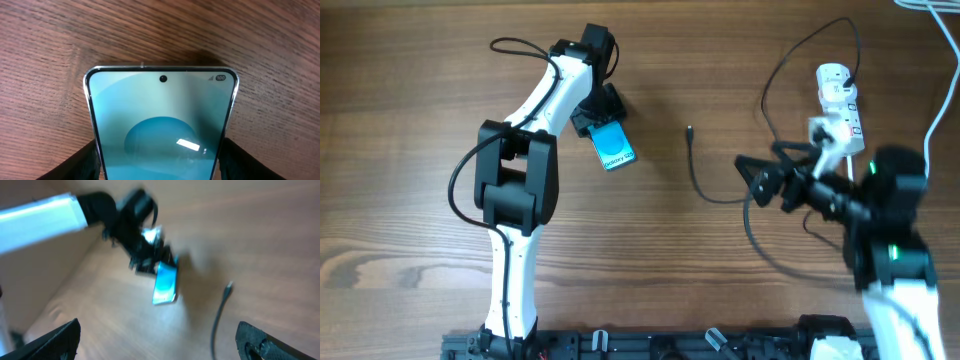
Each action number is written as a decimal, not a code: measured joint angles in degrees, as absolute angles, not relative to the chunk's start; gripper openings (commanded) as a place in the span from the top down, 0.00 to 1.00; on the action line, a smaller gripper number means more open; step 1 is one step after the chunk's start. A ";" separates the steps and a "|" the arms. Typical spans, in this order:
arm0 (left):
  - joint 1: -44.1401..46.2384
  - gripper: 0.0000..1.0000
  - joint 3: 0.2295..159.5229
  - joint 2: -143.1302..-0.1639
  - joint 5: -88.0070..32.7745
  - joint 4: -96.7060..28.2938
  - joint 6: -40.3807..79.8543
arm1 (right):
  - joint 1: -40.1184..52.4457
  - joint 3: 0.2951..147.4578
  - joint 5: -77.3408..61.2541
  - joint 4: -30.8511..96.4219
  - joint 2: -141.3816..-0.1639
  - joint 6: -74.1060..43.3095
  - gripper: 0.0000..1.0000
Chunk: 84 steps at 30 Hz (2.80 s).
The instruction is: Plug charger to phone and switch on socket
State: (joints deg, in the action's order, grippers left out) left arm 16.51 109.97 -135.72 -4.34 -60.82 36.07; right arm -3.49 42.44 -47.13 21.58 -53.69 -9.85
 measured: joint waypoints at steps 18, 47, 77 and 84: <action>13.34 0.48 109.86 -135.59 -18.15 -62.67 21.04 | 22.04 43.55 -41.23 -12.53 -101.19 -21.58 0.05; 18.06 0.54 109.12 -136.73 -20.03 -76.53 16.58 | 24.08 46.44 -50.98 -23.22 -114.41 -34.02 0.33; 17.63 0.00 109.19 -136.70 -20.75 -76.93 15.29 | 30.00 45.67 -43.83 -27.77 -116.03 -41.10 0.96; 14.85 0.00 109.25 -134.80 -28.27 -77.52 11.38 | 24.29 44.99 -58.48 -44.47 -117.47 -49.84 0.96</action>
State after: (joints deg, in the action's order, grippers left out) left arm 14.85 109.25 -134.80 -28.27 -77.52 11.38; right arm 24.29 44.99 -58.48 -44.47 -117.47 -49.84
